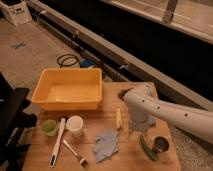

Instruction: Place pepper in paper cup

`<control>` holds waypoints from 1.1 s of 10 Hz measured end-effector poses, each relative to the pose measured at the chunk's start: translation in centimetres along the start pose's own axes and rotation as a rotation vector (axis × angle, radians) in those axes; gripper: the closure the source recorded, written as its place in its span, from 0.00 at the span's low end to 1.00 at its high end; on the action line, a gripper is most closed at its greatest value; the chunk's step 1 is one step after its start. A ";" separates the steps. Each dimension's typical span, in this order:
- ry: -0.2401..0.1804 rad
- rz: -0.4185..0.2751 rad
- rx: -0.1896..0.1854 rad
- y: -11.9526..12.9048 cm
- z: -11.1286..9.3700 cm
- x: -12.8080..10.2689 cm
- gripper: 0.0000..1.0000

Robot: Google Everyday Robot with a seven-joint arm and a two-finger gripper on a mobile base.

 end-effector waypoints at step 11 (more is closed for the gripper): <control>0.073 -0.064 -0.022 1.6 0.7 1.2 0.39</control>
